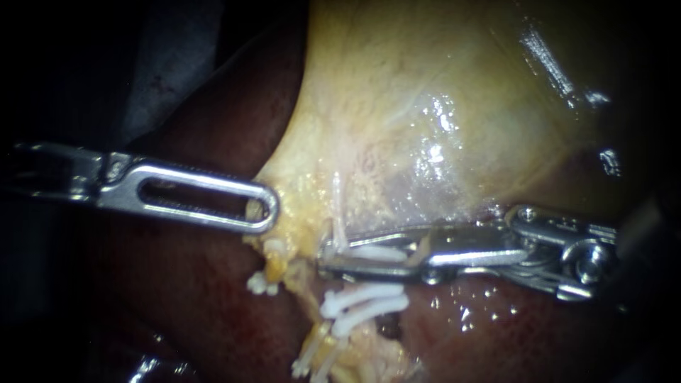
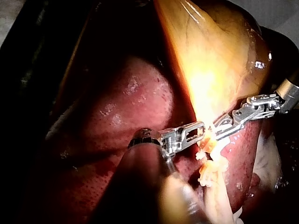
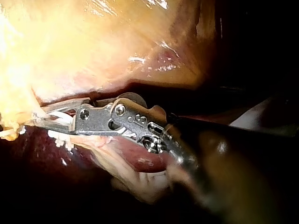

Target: Clipping third clip right tube

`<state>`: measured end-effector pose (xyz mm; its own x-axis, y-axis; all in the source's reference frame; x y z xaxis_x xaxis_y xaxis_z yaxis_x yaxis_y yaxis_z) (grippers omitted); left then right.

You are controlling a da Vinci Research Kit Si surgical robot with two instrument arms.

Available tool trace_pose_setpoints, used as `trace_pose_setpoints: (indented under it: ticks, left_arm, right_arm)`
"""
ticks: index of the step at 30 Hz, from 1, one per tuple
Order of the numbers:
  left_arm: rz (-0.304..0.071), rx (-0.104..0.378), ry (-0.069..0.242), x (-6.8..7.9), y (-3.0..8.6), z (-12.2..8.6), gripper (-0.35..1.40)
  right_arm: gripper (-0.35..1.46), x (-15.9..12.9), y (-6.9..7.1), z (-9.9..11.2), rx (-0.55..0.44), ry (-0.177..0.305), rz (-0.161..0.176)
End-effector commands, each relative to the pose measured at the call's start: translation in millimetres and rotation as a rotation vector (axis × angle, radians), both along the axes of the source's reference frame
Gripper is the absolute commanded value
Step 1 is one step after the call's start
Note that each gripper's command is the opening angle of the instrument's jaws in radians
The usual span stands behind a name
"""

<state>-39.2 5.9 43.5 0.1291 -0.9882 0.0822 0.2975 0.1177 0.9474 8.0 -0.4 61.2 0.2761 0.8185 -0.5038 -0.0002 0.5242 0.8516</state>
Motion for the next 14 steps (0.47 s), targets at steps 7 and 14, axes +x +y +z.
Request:
trace_pose_setpoints:
  ticks: [7,14]
  left_arm:
    - [0.000,0.000,0.000,0.0,0.0,0.0,-0.35]
    - [-0.001,0.000,0.000,-0.1,0.0,0.1,-0.35]
  right_arm:
    - [-0.35,0.1,-0.5,0.1,-0.003,0.002,-0.003]
    - [-0.35,0.1,-0.6,0.2,-0.003,0.002,-0.003]
